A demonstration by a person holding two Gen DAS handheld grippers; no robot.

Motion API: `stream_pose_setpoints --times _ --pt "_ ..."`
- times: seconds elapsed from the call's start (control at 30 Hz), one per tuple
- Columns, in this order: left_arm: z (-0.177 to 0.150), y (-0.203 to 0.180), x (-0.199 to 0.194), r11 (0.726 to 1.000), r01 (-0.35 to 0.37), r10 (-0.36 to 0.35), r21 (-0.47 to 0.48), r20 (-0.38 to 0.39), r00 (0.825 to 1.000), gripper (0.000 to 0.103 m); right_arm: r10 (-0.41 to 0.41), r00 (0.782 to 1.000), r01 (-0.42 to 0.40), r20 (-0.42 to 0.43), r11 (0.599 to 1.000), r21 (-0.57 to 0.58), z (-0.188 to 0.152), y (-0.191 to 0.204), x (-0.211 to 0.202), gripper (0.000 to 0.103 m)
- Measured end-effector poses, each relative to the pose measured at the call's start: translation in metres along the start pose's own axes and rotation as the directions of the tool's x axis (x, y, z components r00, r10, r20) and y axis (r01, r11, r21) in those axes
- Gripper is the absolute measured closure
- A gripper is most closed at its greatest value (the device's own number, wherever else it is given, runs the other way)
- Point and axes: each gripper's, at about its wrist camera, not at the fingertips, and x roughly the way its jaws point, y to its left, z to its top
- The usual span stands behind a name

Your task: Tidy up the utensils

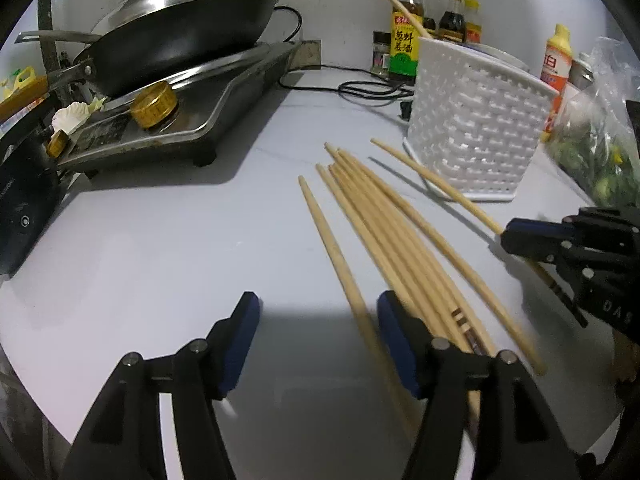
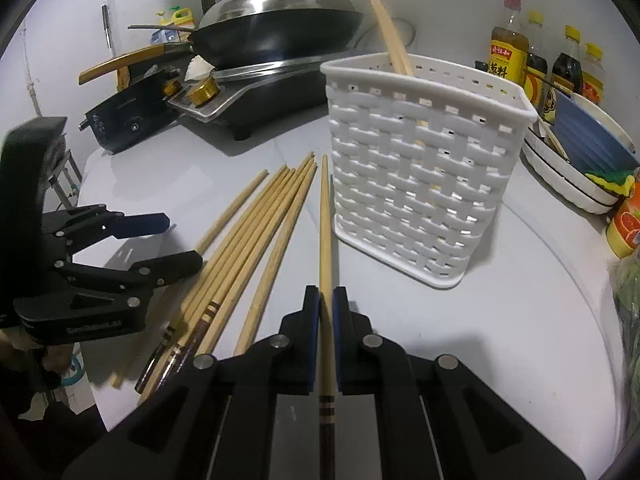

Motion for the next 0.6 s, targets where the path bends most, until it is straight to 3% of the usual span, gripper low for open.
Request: stream_pose_setpoints --times 0.17,0.33,0.43,0.5,0.6 --pt "0.003 0.003 0.002 1.000 0.003 -0.003 0.014 -0.006 1.000 0.039 0.002 1.000 -0.002 -0.019 1.000 -0.007 0.000 0.002 0.004 0.097" --pt "0.009 0.000 0.007 0.997 0.076 -0.076 0.029 -0.019 0.997 0.040 -0.004 0.999 0.004 -0.044 1.000 -0.001 0.002 0.002 0.010 0.097" --pt "0.009 -0.004 0.006 0.994 0.091 -0.090 0.055 -0.014 0.996 0.053 -0.003 0.998 0.004 -0.056 1.000 0.008 0.004 0.001 0.014 0.096" --pt "0.010 -0.002 0.006 0.994 0.095 -0.095 0.061 -0.009 0.995 0.069 0.000 0.998 0.001 -0.064 1.000 0.013 0.007 -0.002 0.016 0.094" --pt "0.010 0.001 0.005 0.992 0.104 -0.104 0.068 -0.010 0.995 0.085 -0.007 0.997 0.007 -0.076 1.000 0.007 0.014 -0.001 0.022 0.092"
